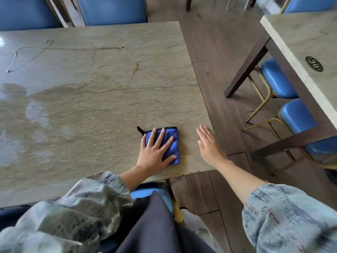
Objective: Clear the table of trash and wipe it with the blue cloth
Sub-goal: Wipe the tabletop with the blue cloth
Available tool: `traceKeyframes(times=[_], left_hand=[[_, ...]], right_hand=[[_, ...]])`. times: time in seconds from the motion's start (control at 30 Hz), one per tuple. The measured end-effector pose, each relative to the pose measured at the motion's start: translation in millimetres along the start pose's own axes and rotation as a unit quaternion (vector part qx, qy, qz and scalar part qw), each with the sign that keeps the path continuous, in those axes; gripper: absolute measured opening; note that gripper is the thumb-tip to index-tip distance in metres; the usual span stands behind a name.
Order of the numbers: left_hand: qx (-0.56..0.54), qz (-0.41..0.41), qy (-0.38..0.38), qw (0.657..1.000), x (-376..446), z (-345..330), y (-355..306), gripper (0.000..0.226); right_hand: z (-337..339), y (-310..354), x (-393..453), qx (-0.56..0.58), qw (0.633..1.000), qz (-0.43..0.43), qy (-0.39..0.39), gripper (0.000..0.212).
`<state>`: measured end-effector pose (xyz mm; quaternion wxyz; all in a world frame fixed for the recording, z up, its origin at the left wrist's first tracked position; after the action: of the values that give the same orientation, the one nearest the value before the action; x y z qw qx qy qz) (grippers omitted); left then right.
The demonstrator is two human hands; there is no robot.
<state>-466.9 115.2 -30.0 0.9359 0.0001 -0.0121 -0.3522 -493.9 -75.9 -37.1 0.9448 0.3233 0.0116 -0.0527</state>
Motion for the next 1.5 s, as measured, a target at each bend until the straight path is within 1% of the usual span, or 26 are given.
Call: traceKeyframes(times=[0.07,0.17,0.23,0.33,0.4,0.47,0.6,0.73,0.87,0.97,1.03,1.07,1.1,1.17,1.2,1.23,1.27,1.3,1.37,1.43,1.5], left_hand=[[-0.008,-0.049,0.008,0.999,-7.8,-1.3,-20.1,0.071],[-0.013,-0.113,0.026,0.993,-11.7,-5.3,-49.4,0.074],[-0.014,-0.141,0.036,0.989,-9.5,-6.3,-63.7,0.074],[-0.015,-0.142,0.044,0.989,-2.2,-8.6,-82.9,0.073],[-0.013,-0.122,0.042,0.992,6.5,-9.3,-95.4,0.070],[-0.009,-0.074,0.039,0.996,17.0,-8.8,-102.2,0.067],[-0.017,0.070,0.055,0.996,29.4,-10.6,-105.9,0.070],[-0.023,0.213,0.075,0.974,41.9,-11.6,-107.3,0.074],[-0.050,0.340,0.064,0.937,54.3,-8.3,-104.4,0.077],[-0.083,0.442,0.048,0.892,59.6,-7.1,-91.2,0.077],[-0.125,0.494,0.057,0.858,65.0,-9.3,-79.5,0.071],[-0.164,0.521,0.043,0.836,66.2,-8.8,-72.8,0.065],[-0.214,0.545,0.006,0.811,63.9,-5.5,-64.4,0.059],[-0.335,0.559,-0.136,0.747,48.1,13.4,-46.3,0.050],[-0.380,0.555,-0.206,0.711,33.9,21.1,-38.8,0.046],[-0.385,0.559,-0.247,0.692,16.2,25.1,-31.6,0.042],[-0.353,0.575,-0.263,0.689,-2.5,26.6,-24.8,0.040],[-0.305,0.603,-0.254,0.692,-19.9,23.7,-19.1,0.042],[-0.232,0.647,-0.219,0.692,-44.2,13.4,-15.1,0.051],[-0.209,0.658,-0.217,0.690,-50.0,7.6,-19.7,0.058],[-0.176,0.652,-0.203,0.709,-46.0,6.5,-24.6,0.060]], right_hand=[[4.9,-1.7,0.3,-0.004,1.000,0.008,-0.001,0.046],[13.1,-2.1,1.6,0.004,0.999,0.023,-0.027,0.044],[17.8,-0.4,5.7,0.021,0.999,0.032,-0.035,0.043],[26.1,-3.4,18.9,0.043,0.998,0.030,-0.032,0.043],[31.3,-9.0,33.7,0.036,0.999,0.033,-0.023,0.043],[35.2,-13.9,53.6,0.018,0.999,0.041,0.004,0.044],[33.0,-22.0,76.5,-0.039,0.992,0.056,0.106,0.046],[30.1,-26.0,76.8,-0.080,0.982,0.076,0.153,0.052],[31.0,-22.9,82.5,-0.083,0.977,0.077,0.178,0.054],[34.4,-24.7,89.2,-0.084,0.975,0.084,0.187,0.055],[39.9,-25.6,95.2,-0.078,0.978,0.073,0.181,0.052],[42.2,-24.1,97.5,-0.075,0.980,0.062,0.176,0.050],[43.5,-21.2,98.6,-0.070,0.982,0.050,0.167,0.048],[42.0,-9.6,95.5,-0.054,0.987,0.041,0.148,0.046],[36.8,0.8,91.4,-0.046,0.987,0.055,0.147,0.046],[27.7,13.2,85.2,-0.045,0.983,0.081,0.157,0.049],[16.1,25.9,77.7,-0.053,0.977,0.112,0.174,0.053],[2.8,36.3,70.2,-0.069,0.969,0.139,0.191,0.059],[-21.6,49.4,58.6,-0.113,0.958,0.161,0.208,0.072],[-36.9,56.6,50.1,-0.156,0.952,0.170,0.201,0.085],[-44.3,61.6,40.8,-0.187,0.943,0.202,0.188,0.089]])
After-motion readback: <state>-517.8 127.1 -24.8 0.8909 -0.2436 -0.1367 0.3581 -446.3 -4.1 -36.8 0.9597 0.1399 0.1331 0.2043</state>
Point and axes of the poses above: each hand's wrist, its own x-axis towards the middle knuckle, its own z-axis out of the back of the hand, y = z × x, the point moved 10 cm from there along x, towards the middle knuckle, and after that the axes turned 7 degrees about x, right-handed, at the moved point
